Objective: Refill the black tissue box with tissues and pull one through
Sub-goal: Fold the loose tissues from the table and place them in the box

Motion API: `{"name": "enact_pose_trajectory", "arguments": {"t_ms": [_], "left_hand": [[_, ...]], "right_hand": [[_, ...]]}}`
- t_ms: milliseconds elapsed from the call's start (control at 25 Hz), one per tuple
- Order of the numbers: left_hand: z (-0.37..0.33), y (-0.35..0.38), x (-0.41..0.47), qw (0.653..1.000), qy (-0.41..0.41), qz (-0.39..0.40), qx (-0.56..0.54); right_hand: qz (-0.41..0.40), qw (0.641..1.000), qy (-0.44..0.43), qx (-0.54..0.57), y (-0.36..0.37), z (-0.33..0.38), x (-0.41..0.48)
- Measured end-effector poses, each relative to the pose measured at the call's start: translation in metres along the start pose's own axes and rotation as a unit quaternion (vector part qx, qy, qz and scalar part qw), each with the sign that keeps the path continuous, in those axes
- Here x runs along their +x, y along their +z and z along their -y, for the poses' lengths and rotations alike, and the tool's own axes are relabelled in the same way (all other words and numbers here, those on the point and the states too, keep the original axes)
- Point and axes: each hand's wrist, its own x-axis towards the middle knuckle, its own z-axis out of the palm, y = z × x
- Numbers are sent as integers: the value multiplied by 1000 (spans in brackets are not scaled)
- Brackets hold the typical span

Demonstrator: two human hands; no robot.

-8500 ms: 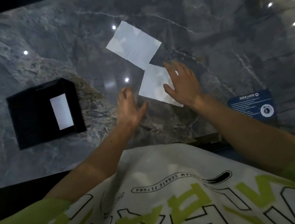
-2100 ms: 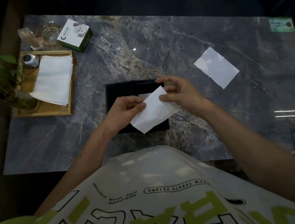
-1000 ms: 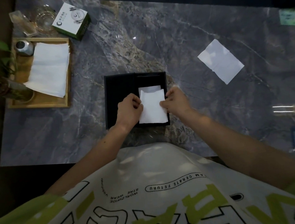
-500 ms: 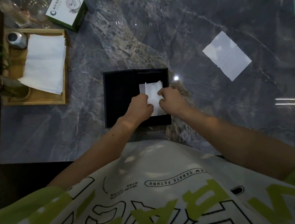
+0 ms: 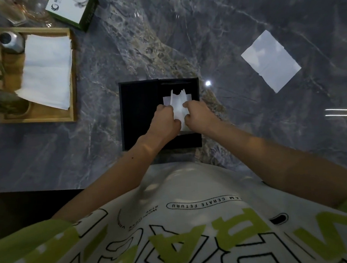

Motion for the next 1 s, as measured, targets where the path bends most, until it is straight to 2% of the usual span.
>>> {"name": "enact_pose_trajectory", "arguments": {"t_ms": [80, 240, 400, 520, 640, 720, 800, 1000], "left_hand": [[0, 1, -2, 1000, 3, -2, 6], [-2, 3, -1, 998, 6, 46, 37], [-6, -1, 0, 994, 13, 97, 53], [-4, -8, 0, 991, 17, 110, 76], [0, -9, 3, 987, 42, 101, 116], [3, -3, 5, 976, 73, 117, 171], [4, 5, 7, 961, 86, 133, 227], [-6, 13, 12, 923, 53, 173, 340]], "right_hand": [[18, 1000, -4, -15, -2, -1, 1], [49, 998, 10, -40, -5, 7, 3], [58, 988, -10, -142, -6, 12, -2], [71, 965, -28, -253, -13, 12, -8], [46, 940, -120, -317, -12, 11, -14], [16, 896, -173, -408, -4, -5, -5], [55, 871, -159, -462, 2, -13, -3], [94, 830, -168, -524, 5, -17, -3]]}}
